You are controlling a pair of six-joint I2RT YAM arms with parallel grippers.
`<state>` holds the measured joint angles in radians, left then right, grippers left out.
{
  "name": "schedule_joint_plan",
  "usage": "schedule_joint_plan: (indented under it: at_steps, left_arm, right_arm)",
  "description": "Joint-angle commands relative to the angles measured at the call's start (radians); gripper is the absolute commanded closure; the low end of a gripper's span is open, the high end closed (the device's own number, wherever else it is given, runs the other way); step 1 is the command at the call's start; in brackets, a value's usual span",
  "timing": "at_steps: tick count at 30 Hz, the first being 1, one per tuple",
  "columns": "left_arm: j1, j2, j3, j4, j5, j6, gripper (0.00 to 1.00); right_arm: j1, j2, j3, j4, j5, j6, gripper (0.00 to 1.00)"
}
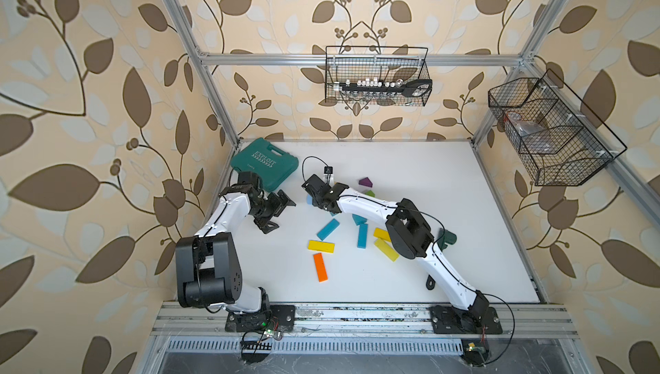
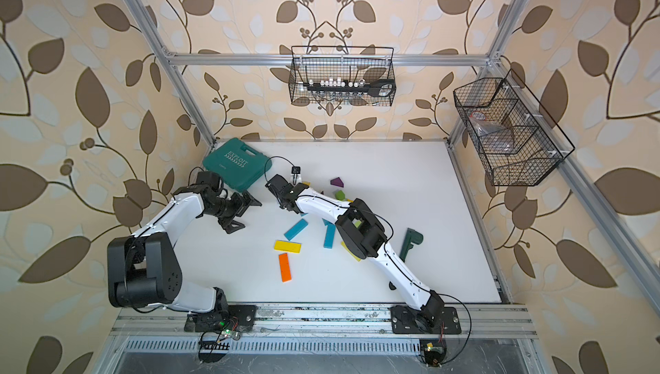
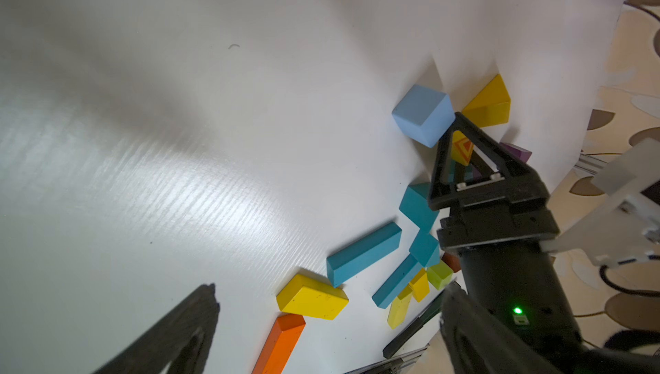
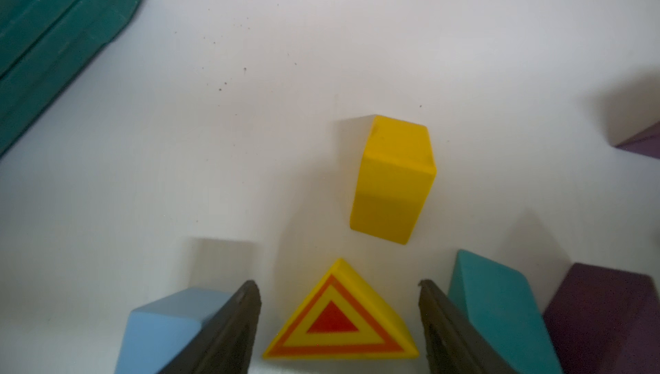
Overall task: Assemble a small pinwheel with building blocks
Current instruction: Assemble the building block at the center of the board.
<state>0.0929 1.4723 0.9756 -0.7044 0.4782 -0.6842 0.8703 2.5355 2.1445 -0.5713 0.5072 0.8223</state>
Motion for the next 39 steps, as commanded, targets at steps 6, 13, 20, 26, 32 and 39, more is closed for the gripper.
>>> schedule_joint_plan:
  at_steps: [6, 13, 20, 26, 32, 39]
  left_arm:
    - [0.005, 0.003, -0.009, 0.013, 0.033, 0.022, 0.01]
    - [0.006, 0.006, -0.011, 0.014, 0.038, 0.023, 0.01]
    - [0.005, 0.015, -0.009, 0.017, 0.042, 0.023, 0.01]
    - [0.005, 0.021, -0.009, 0.016, 0.042, 0.024, 0.01]
    - [0.005, 0.028, -0.011, 0.019, 0.045, 0.024, 0.01]
    - [0.005, 0.036, -0.011, 0.019, 0.048, 0.024, 0.01]
  right_arm:
    - [-0.035, -0.135, -0.145, 0.101, -0.143, 0.037, 0.26]
    - [-0.065, -0.18, -0.228, 0.216, -0.292, 0.035, 0.28]
    - [-0.082, -0.159, -0.212, 0.213, -0.374, 0.024, 0.28]
    - [-0.086, -0.159, -0.215, 0.2, -0.382, 0.021, 0.29]
    - [-0.091, -0.156, -0.207, 0.208, -0.396, 0.012, 0.29]
    - [-0.093, -0.138, -0.194, 0.228, -0.434, 0.006, 0.29]
